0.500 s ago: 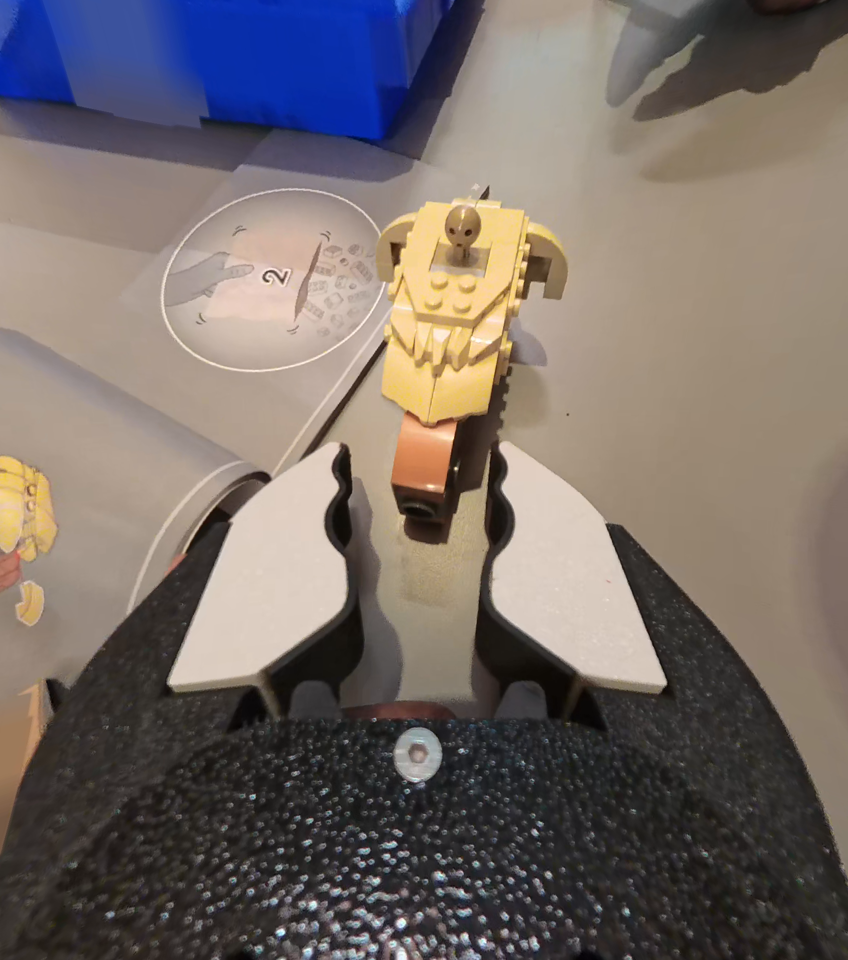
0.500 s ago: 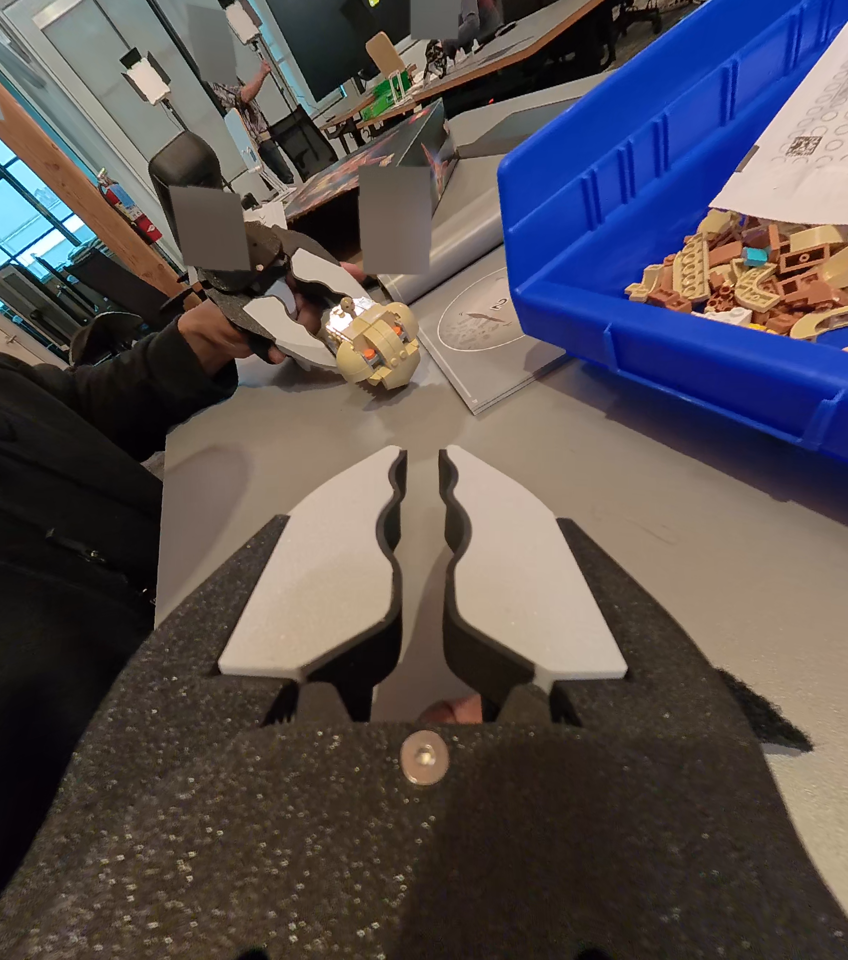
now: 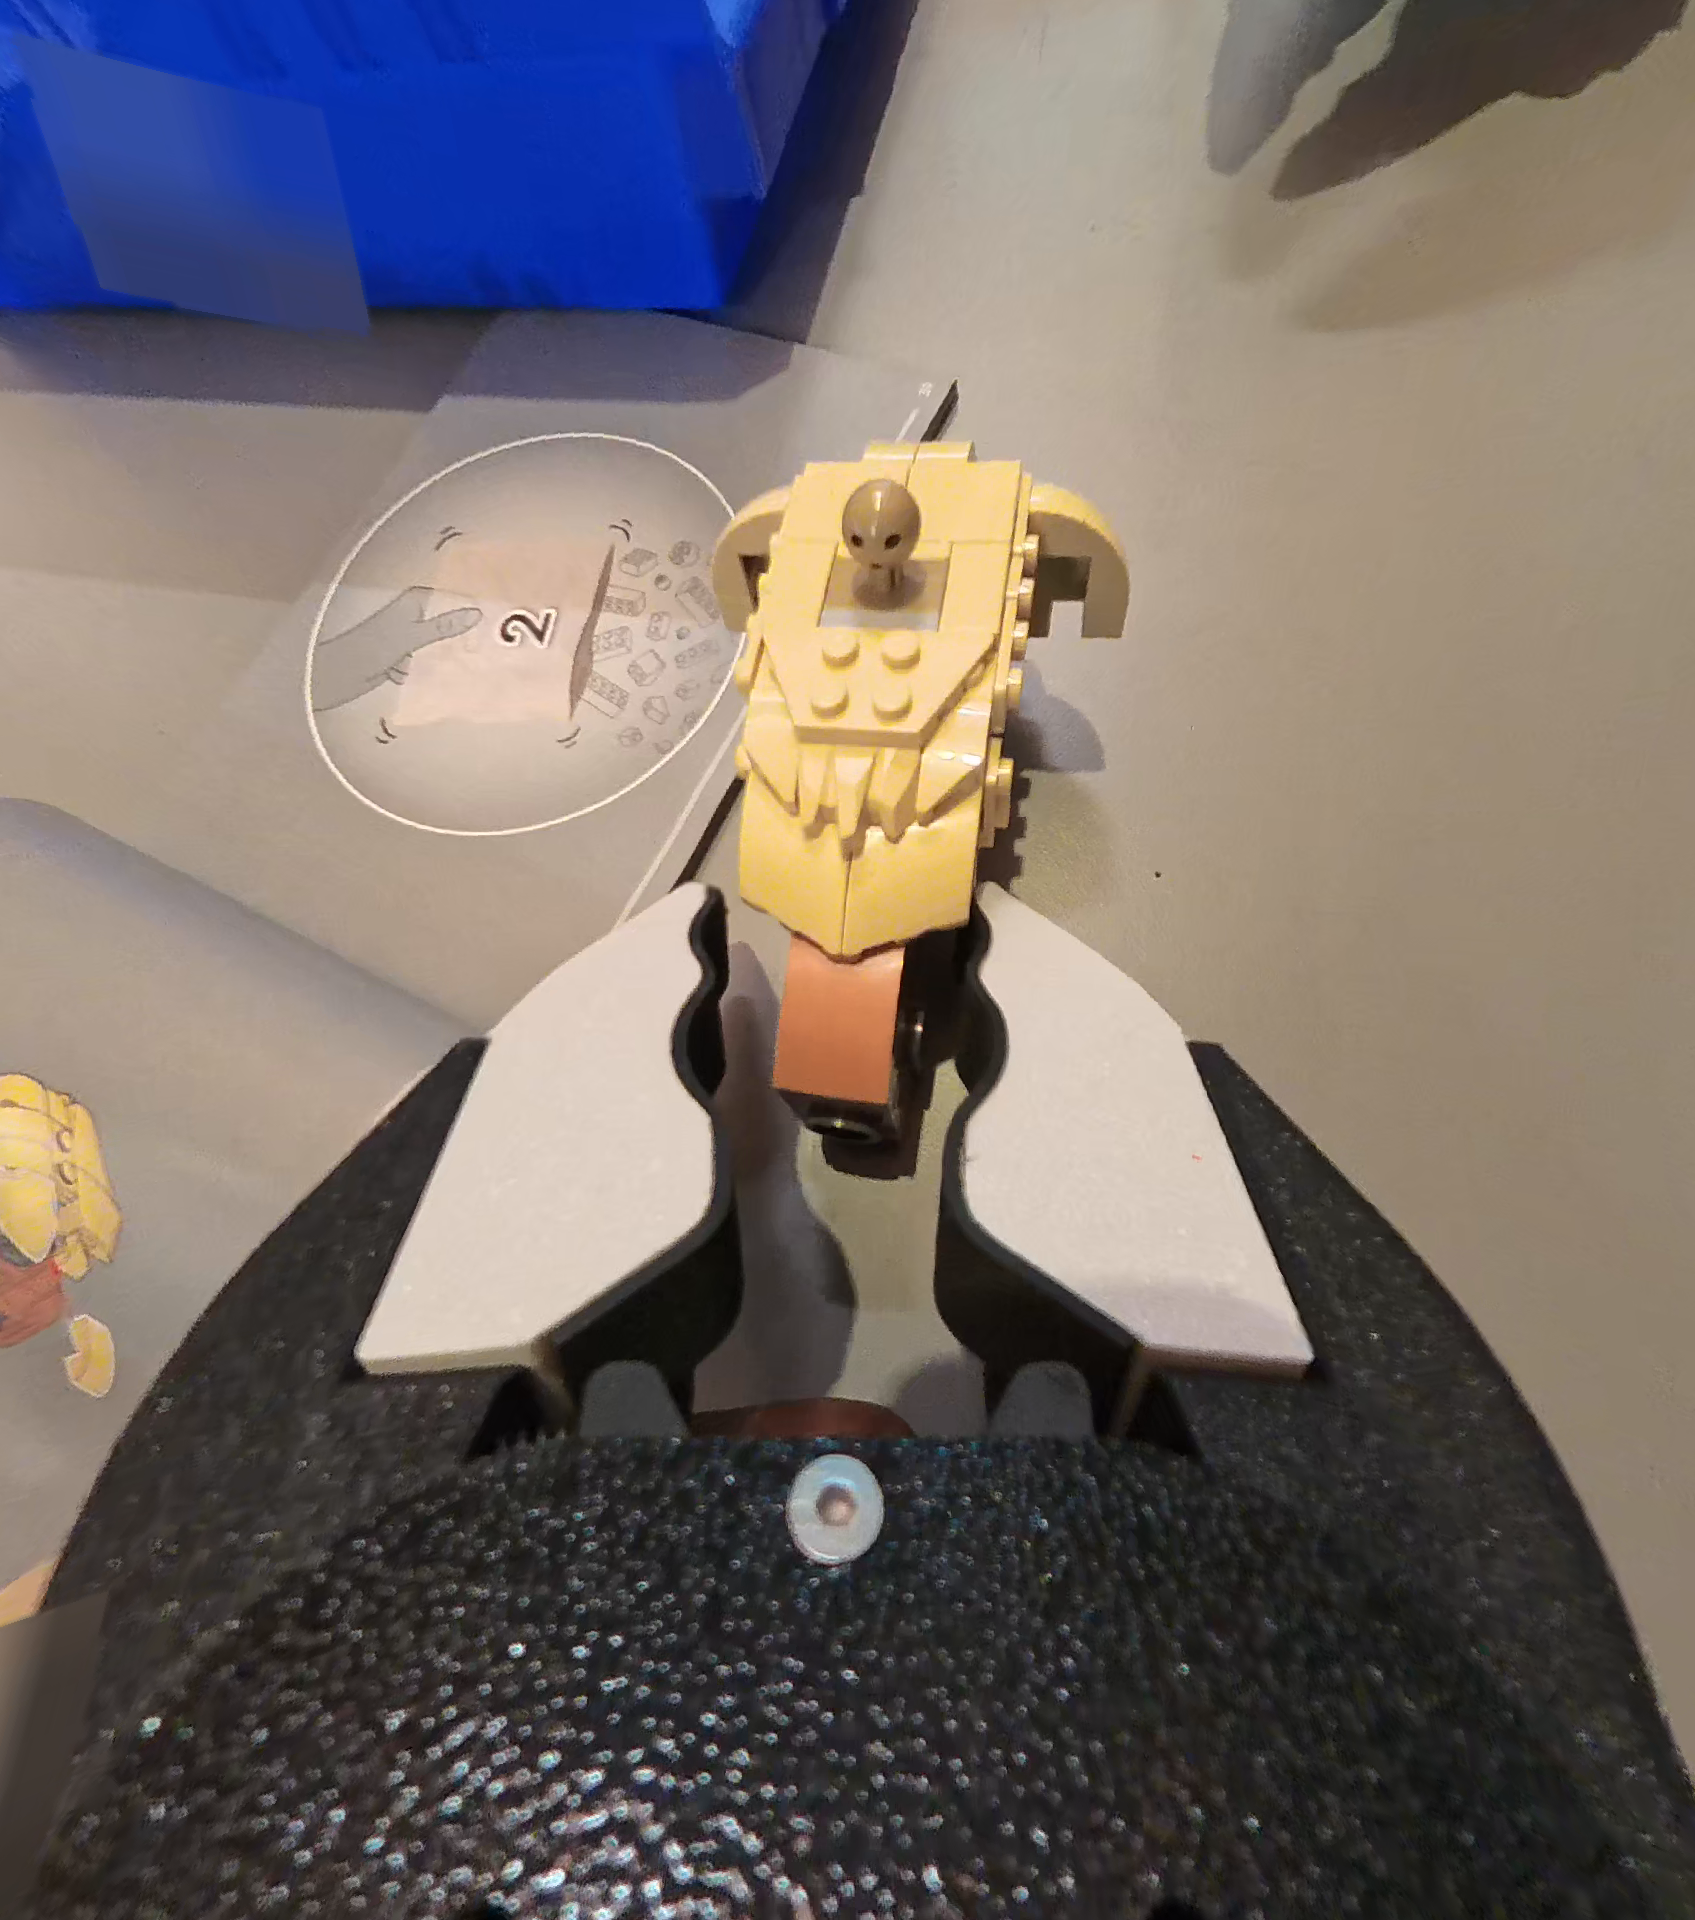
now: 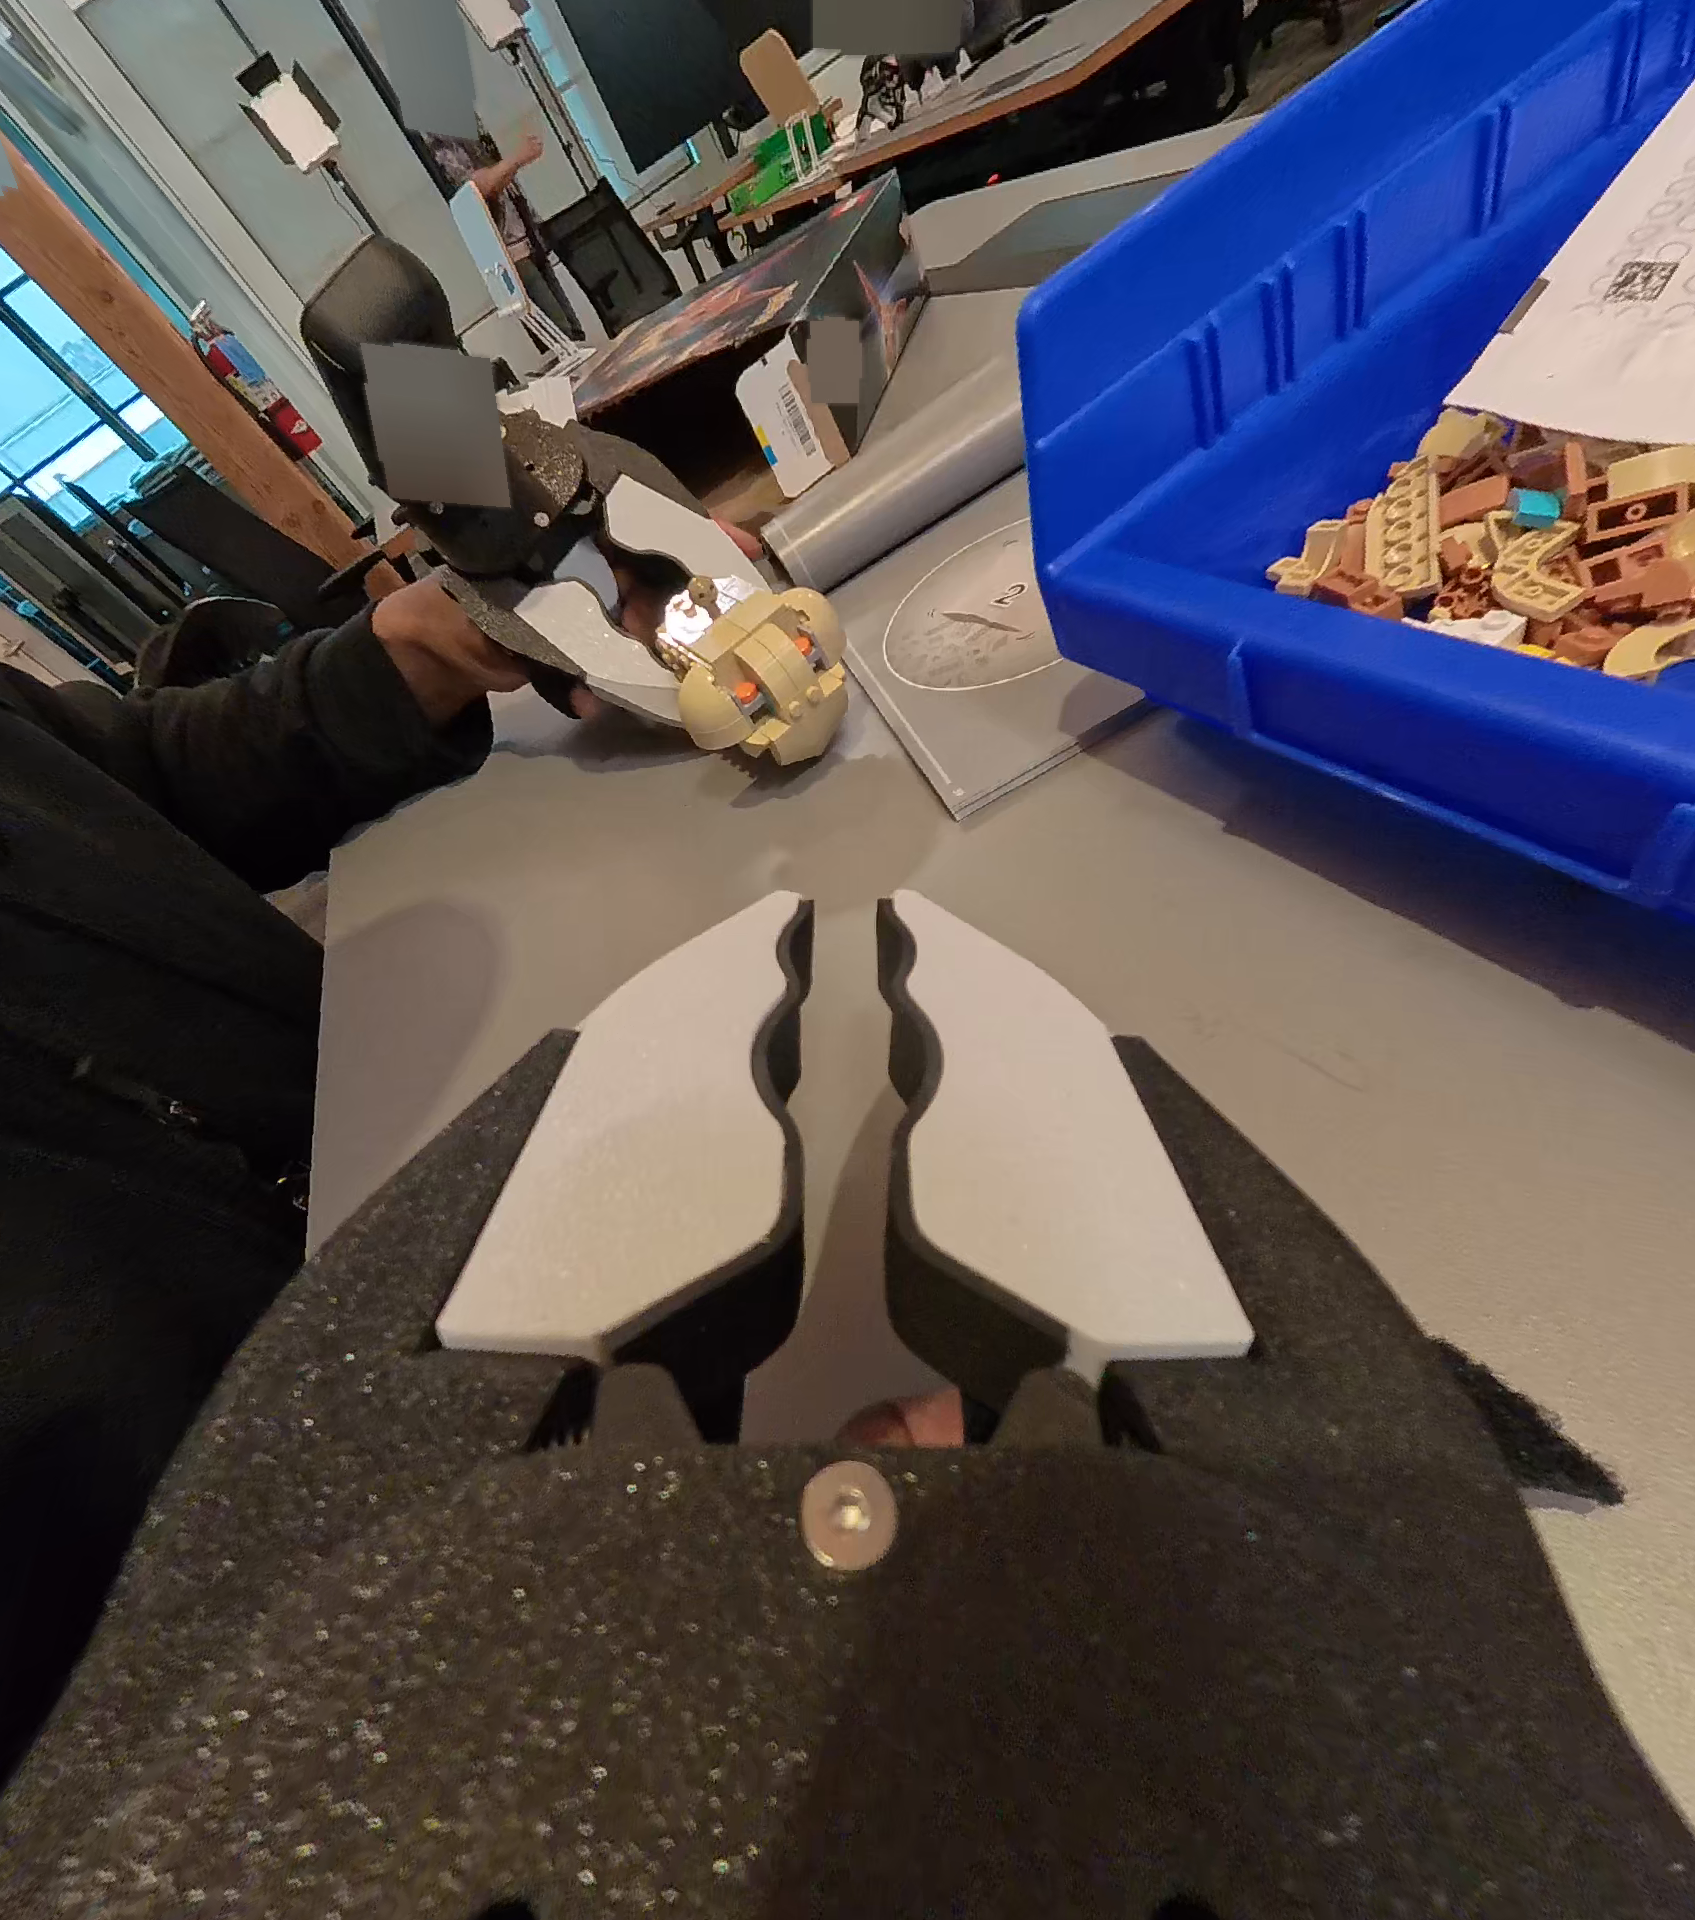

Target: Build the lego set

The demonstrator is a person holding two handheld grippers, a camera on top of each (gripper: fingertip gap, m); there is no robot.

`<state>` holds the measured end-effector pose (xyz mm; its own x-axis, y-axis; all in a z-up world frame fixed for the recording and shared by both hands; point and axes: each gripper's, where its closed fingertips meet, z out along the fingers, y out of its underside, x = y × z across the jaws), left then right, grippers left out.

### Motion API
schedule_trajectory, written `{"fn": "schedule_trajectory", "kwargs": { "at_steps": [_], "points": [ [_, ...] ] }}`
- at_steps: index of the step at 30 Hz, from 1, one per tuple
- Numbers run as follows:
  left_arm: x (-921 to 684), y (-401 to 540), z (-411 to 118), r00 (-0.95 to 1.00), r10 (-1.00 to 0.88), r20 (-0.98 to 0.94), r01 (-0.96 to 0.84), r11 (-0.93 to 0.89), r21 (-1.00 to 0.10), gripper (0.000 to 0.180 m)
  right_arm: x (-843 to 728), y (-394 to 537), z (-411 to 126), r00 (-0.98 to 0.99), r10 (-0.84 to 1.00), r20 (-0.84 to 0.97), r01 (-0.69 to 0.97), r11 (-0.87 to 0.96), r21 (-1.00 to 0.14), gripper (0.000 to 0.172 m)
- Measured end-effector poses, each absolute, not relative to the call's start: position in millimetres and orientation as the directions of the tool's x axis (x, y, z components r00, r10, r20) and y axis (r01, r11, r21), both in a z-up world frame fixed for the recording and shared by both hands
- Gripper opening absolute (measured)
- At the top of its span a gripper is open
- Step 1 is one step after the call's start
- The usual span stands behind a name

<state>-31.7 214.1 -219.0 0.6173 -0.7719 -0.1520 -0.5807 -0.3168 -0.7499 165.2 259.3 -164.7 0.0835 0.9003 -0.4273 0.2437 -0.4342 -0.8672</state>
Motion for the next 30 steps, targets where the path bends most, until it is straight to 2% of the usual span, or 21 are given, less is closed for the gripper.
{"fn": "schedule_trajectory", "kwargs": {
  "at_steps": [4, 9, 21, 30],
  "points": [
    [-30.0, 214.4, -221.2, 0.604, -0.78, -0.164, -0.6, -0.309, -0.738, 0.037, 165.1, 258.4, -165.0, 0.079, 0.9, -0.428, 0.248, -0.433, -0.866, 0.011],
    [-26.0, 209.5, -222.4, 0.566, -0.811, -0.149, -0.612, -0.292, -0.735, 0.018, 164.9, 258.2, -165.4, 0.079, 0.9, -0.428, 0.251, -0.433, -0.865, 0.011],
    [-24.2, 205.5, -221.5, 0.547, -0.826, -0.134, -0.608, -0.282, -0.742, 0.018, 165.0, 258.5, -165.3, 0.08, 0.9, -0.429, 0.25, -0.435, -0.865, 0.011],
    [-22.7, 201.4, -209.9, 0.532, -0.842, -0.086, -0.545, -0.263, -0.796, 0.018, 165.2, 259.1, -165.2, 0.082, 0.899, -0.43, 0.247, -0.436, -0.865, 0.011]
  ]
}}
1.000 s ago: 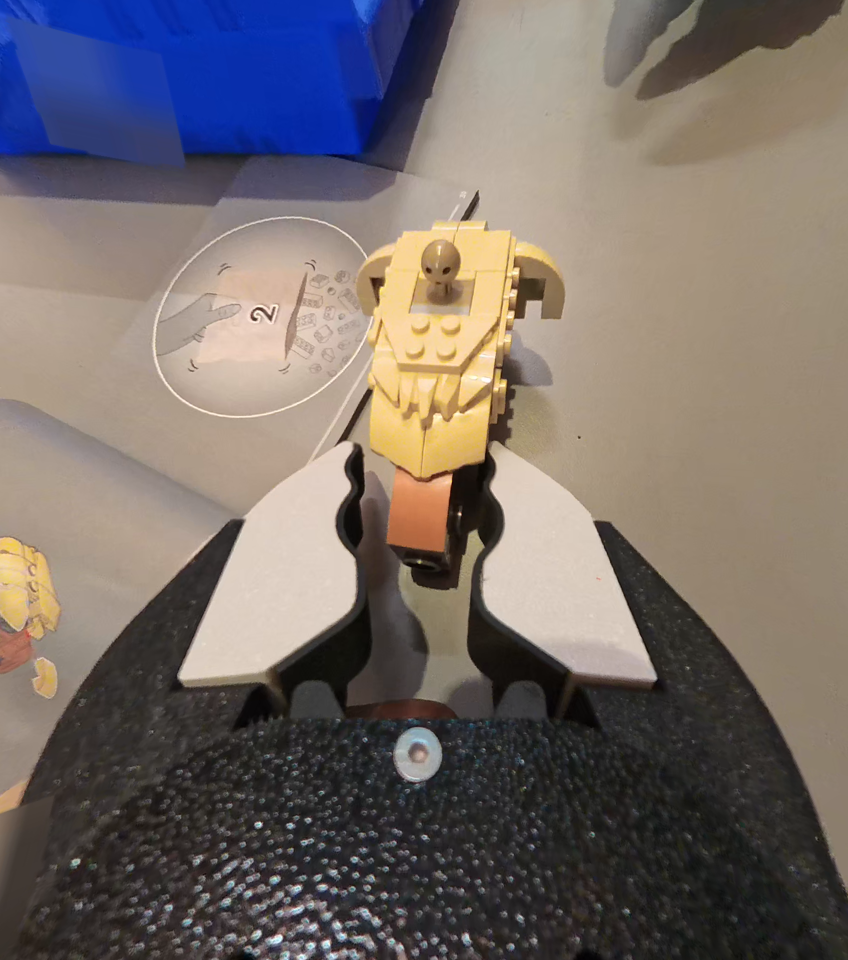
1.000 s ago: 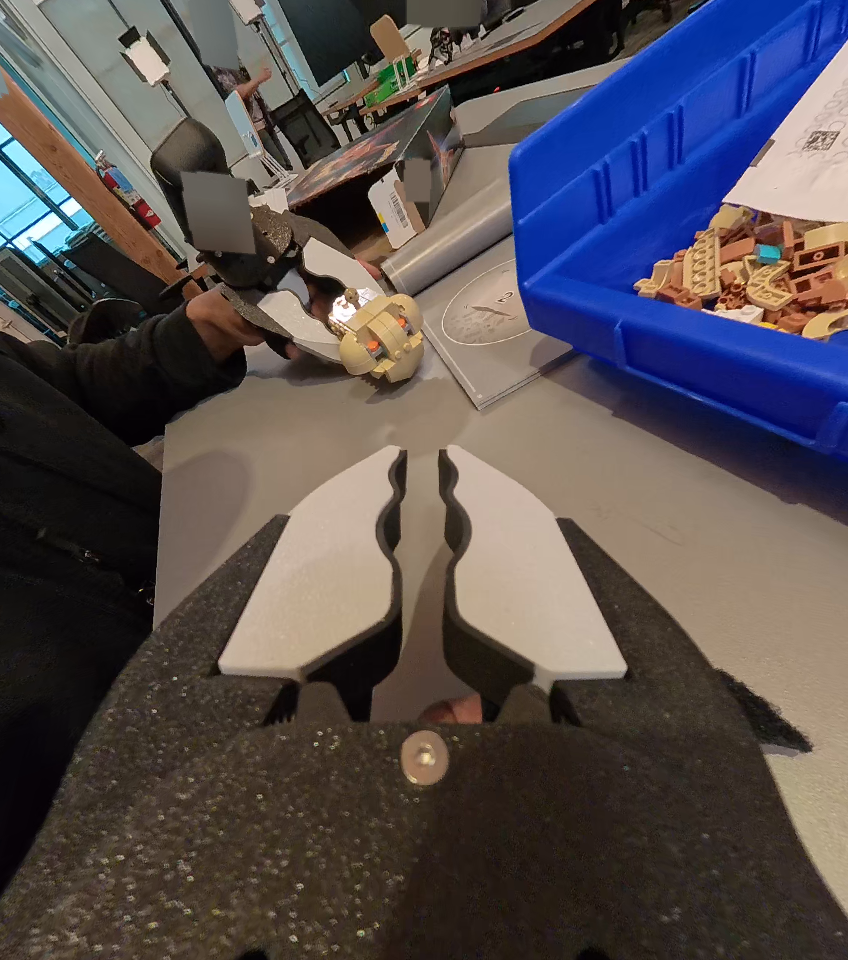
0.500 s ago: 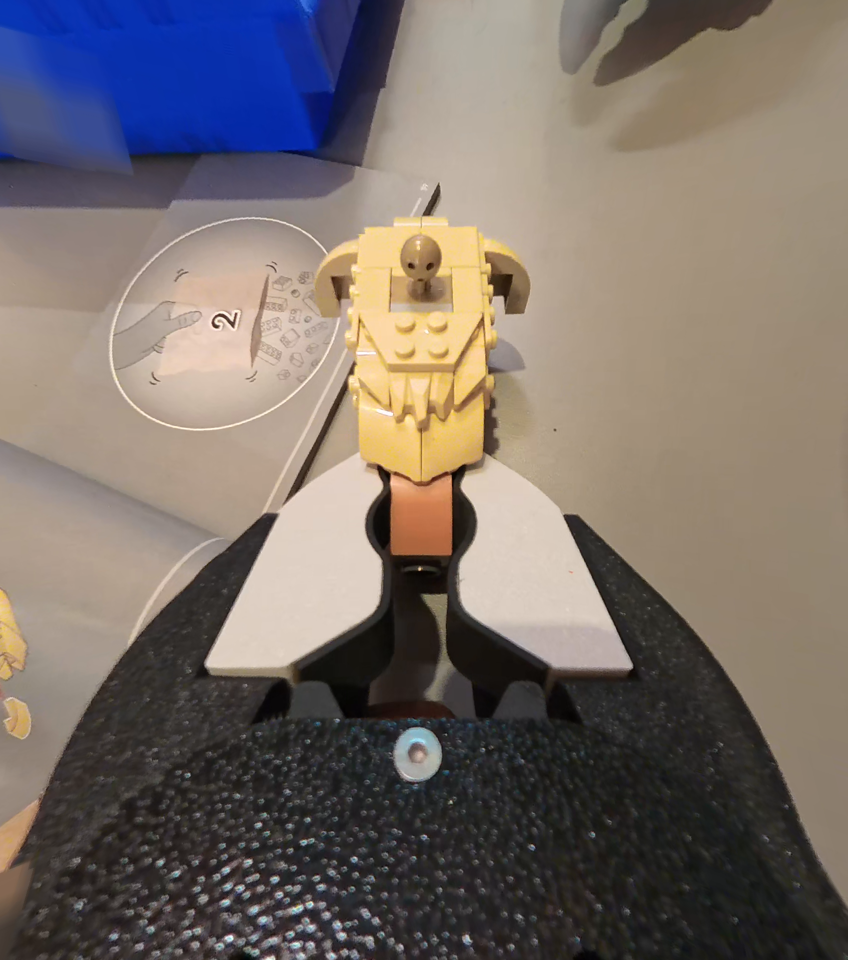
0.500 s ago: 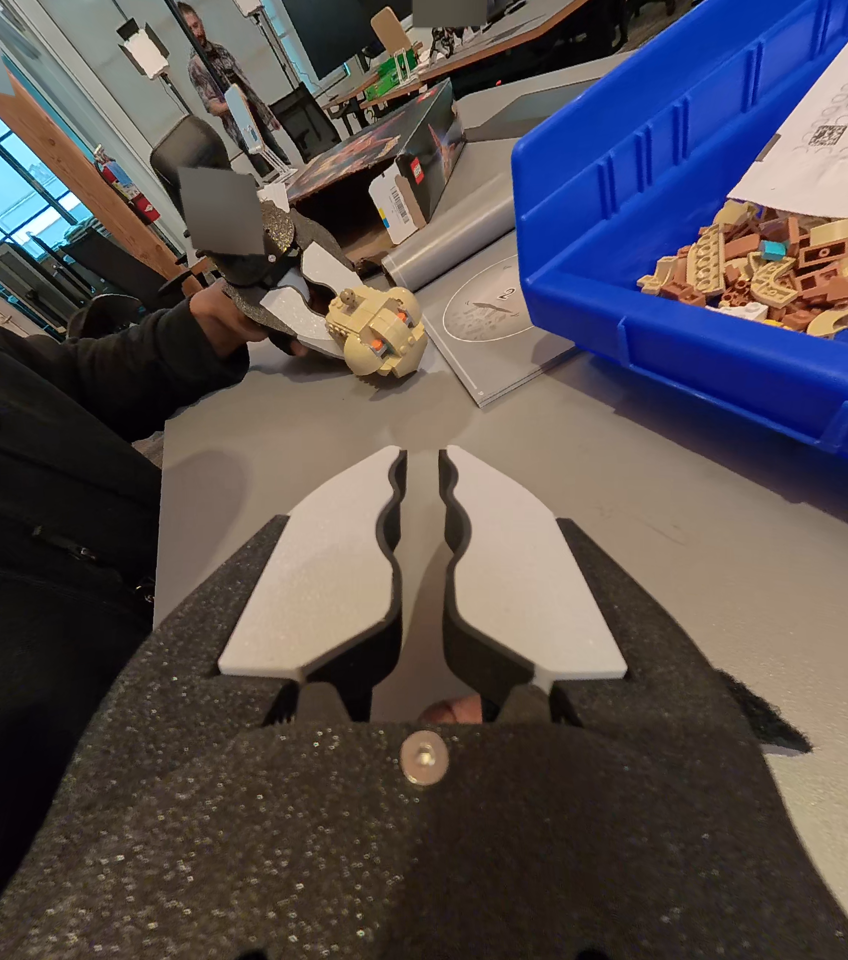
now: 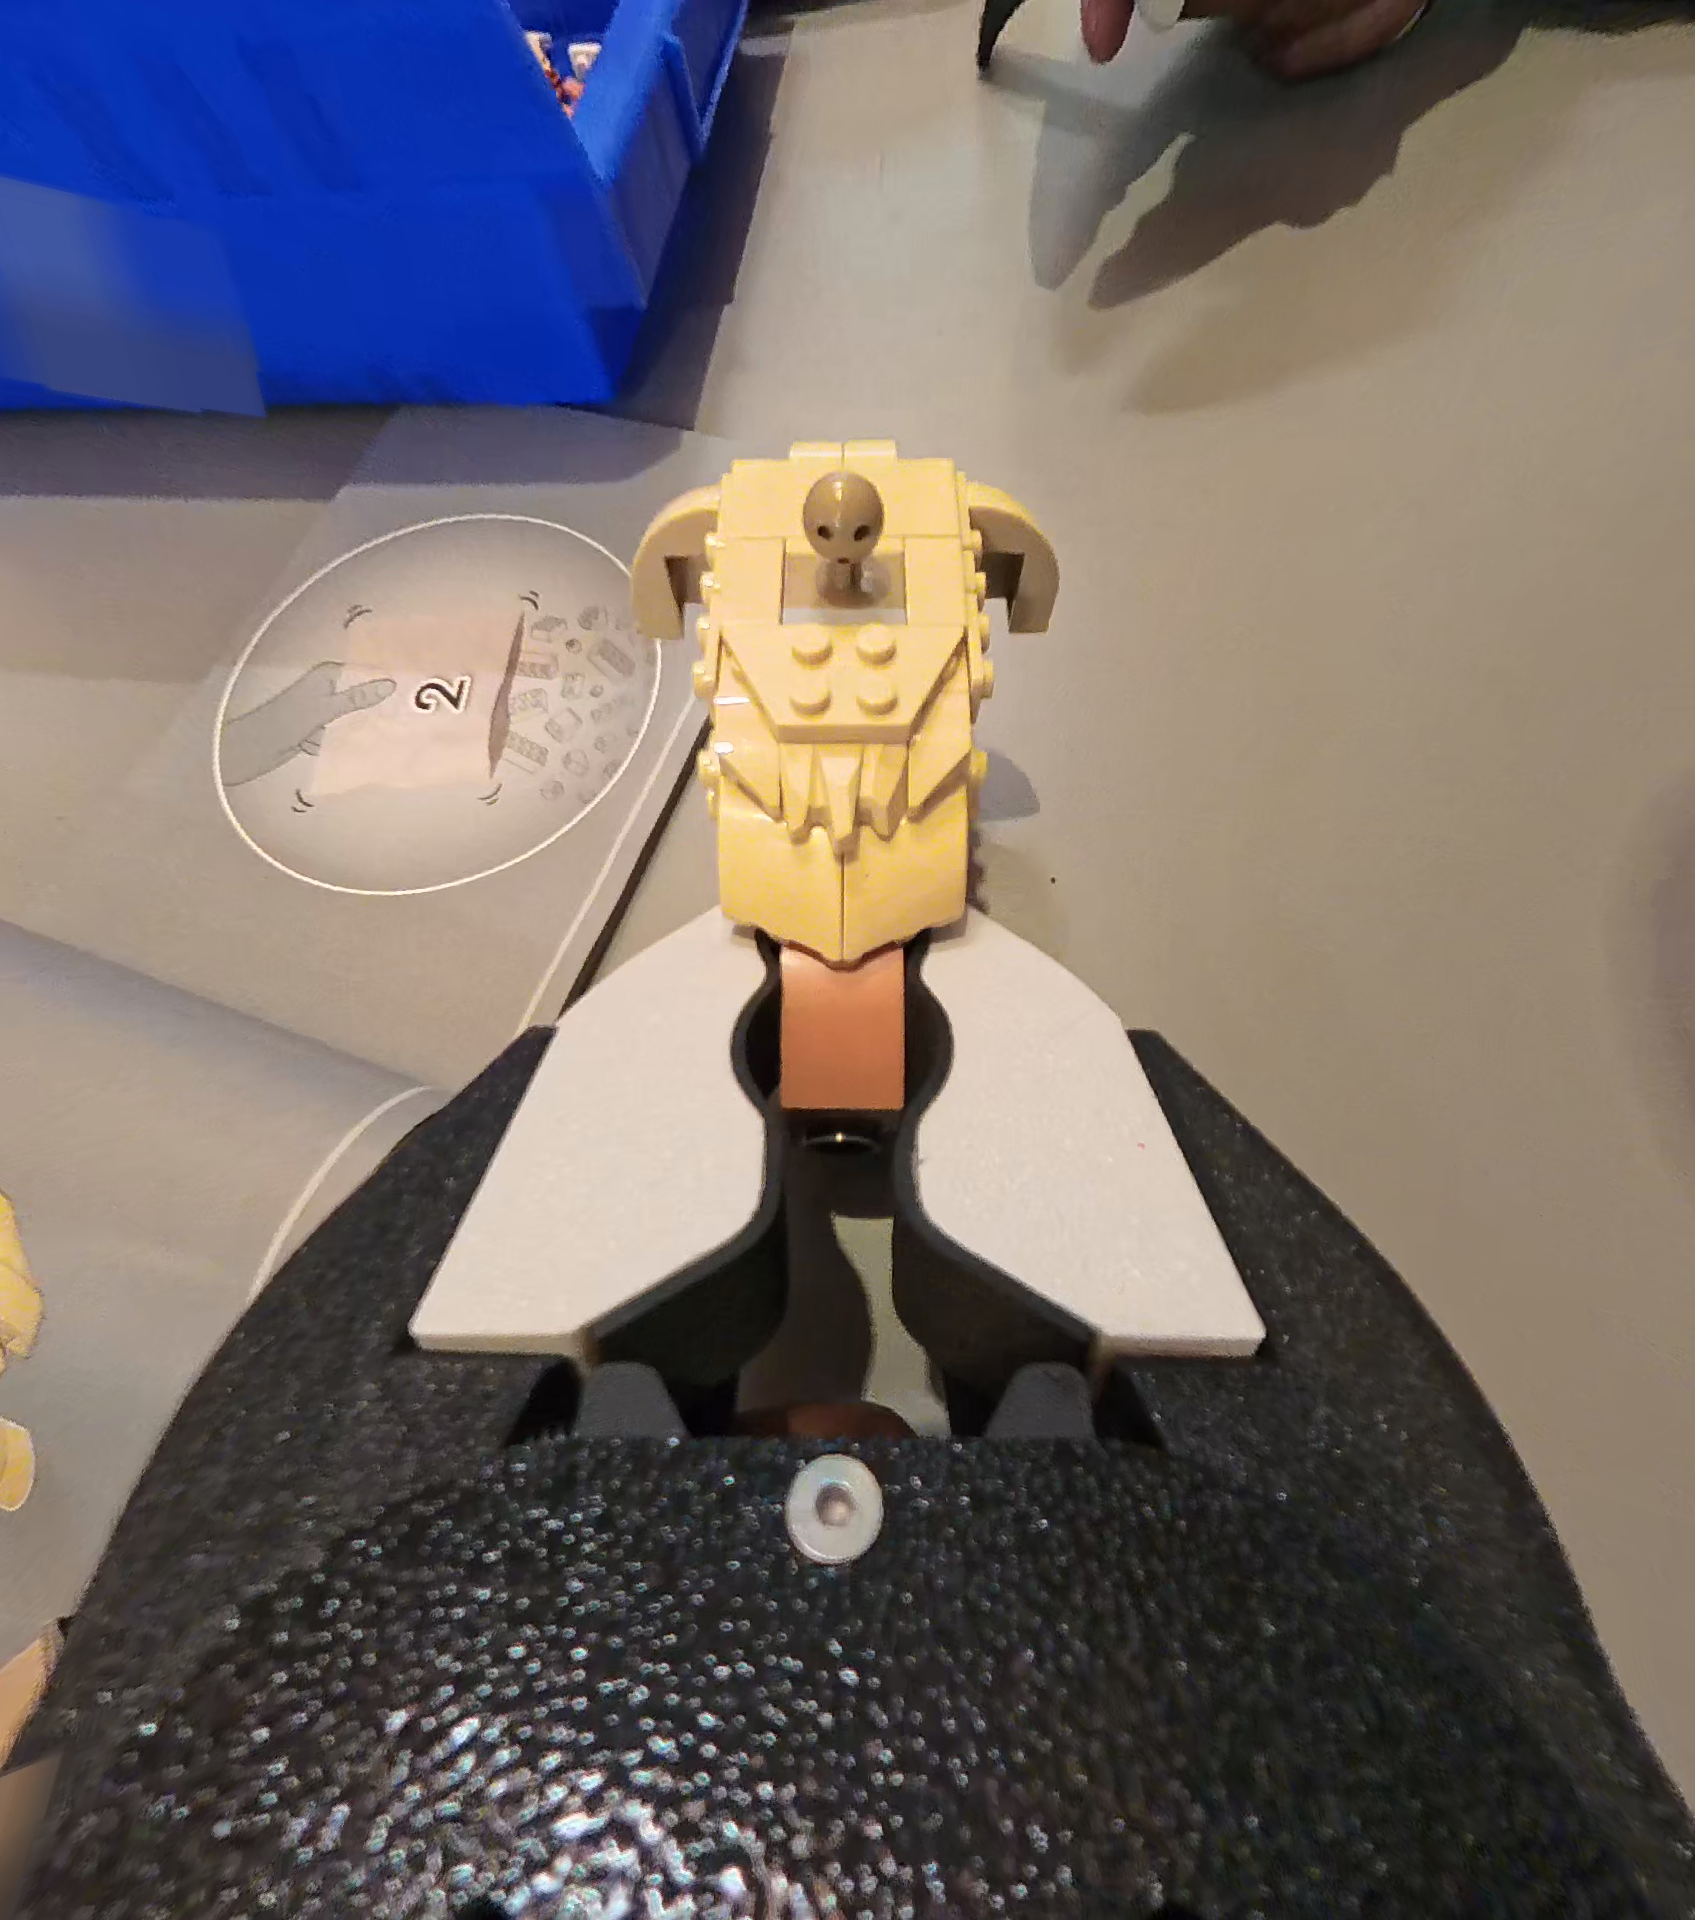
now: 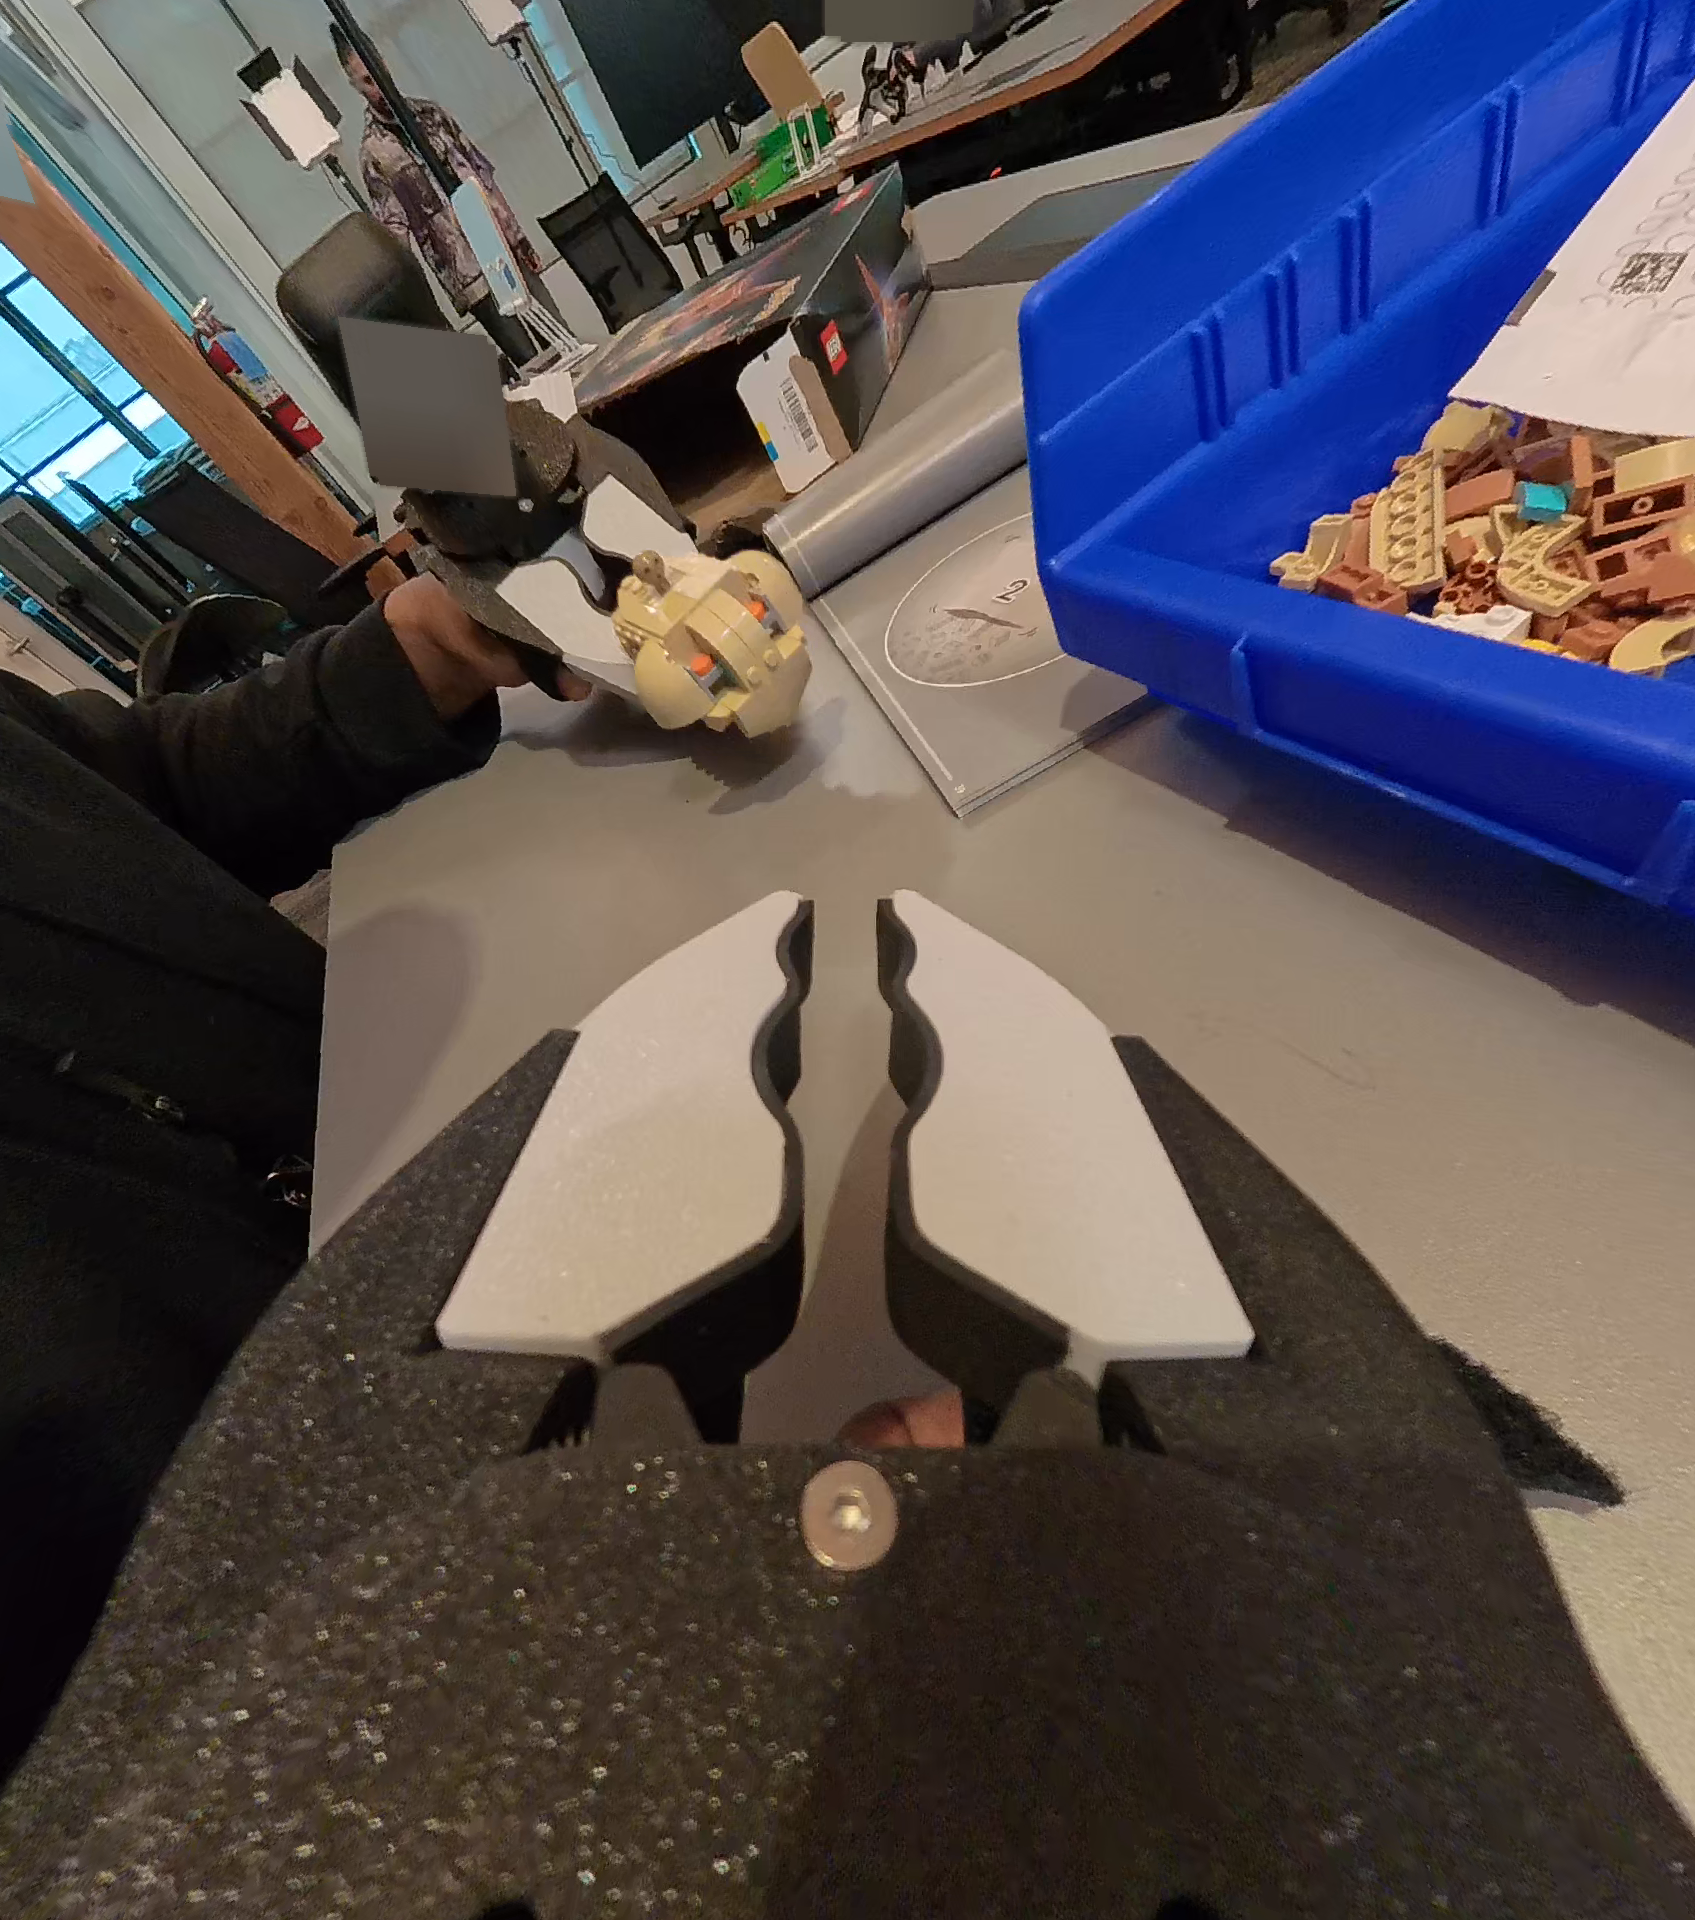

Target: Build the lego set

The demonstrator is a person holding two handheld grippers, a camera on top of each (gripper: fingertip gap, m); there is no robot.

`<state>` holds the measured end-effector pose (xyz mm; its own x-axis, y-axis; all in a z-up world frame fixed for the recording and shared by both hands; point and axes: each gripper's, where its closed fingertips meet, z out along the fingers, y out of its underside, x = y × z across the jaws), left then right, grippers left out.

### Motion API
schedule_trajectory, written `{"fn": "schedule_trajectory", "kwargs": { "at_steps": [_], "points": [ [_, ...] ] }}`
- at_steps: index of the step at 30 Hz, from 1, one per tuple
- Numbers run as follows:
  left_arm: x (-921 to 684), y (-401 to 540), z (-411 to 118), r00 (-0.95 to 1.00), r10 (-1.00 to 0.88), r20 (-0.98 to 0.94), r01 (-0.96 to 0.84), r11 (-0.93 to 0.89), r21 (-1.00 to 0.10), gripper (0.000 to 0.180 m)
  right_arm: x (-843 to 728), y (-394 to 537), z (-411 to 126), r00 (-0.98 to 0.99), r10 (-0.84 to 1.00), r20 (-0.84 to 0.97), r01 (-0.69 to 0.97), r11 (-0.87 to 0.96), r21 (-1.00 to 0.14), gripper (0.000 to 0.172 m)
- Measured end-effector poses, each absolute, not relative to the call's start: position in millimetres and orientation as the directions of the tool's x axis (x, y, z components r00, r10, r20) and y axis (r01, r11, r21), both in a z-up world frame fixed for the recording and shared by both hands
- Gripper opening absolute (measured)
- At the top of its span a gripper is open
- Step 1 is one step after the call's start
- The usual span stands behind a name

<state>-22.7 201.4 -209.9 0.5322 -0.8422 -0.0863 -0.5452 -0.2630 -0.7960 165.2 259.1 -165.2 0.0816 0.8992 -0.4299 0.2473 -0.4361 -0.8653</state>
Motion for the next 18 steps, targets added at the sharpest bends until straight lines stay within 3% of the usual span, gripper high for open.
{"fn": "schedule_trajectory", "kwargs": {
  "at_steps": [10, 18],
  "points": [
    [-23.0, 195.2, -194.5, 0.498, -0.867, -0.001, -0.449, -0.257, -0.856, 0.018, 164.5, 257.6, -166.9, 0.079, 0.902, -0.425, 0.263, -0.43, -0.864, 0.012],
    [-33.5, 179.5, -150.1, 0.356, -0.924, 0.139, -0.169, -0.21, -0.963, 0.017, 164.2, 256.3, -169.0, 0.089, 0.912, -0.401, 0.281, -0.41, -0.868, 0.012]
  ]
}}
